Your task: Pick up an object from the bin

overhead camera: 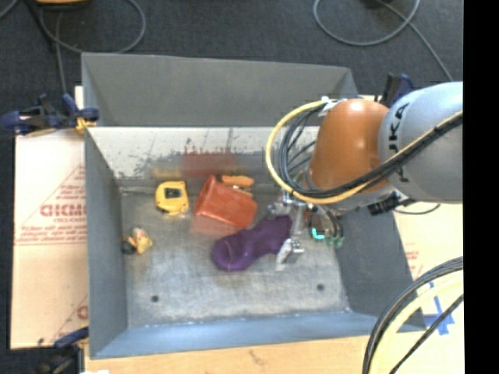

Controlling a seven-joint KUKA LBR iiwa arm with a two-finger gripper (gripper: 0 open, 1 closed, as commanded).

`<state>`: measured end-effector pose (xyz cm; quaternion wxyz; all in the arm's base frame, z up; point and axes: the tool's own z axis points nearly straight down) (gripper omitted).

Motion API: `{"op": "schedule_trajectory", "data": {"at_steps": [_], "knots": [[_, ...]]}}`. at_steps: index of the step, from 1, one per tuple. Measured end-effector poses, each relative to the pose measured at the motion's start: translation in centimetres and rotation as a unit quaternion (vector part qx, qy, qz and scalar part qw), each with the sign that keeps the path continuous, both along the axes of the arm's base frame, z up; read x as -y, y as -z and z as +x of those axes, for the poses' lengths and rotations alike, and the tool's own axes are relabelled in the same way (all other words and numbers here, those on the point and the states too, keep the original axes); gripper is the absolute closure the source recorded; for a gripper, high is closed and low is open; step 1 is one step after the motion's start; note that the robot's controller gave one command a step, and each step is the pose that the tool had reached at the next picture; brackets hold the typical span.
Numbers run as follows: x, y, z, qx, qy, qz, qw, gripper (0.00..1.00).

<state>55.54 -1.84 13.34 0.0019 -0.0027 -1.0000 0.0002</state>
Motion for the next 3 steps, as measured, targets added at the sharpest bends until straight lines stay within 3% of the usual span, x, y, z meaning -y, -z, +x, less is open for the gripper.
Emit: {"op": "schedule_trajectory", "data": {"at_steps": [2,3], "knots": [[-0.4,1.2,-0.3,0.0074,0.023,0.000,0.9997,0.00],[-0.1,5.7,-0.8,0.0038,0.136,0.001,0.9907,0.00]]}}
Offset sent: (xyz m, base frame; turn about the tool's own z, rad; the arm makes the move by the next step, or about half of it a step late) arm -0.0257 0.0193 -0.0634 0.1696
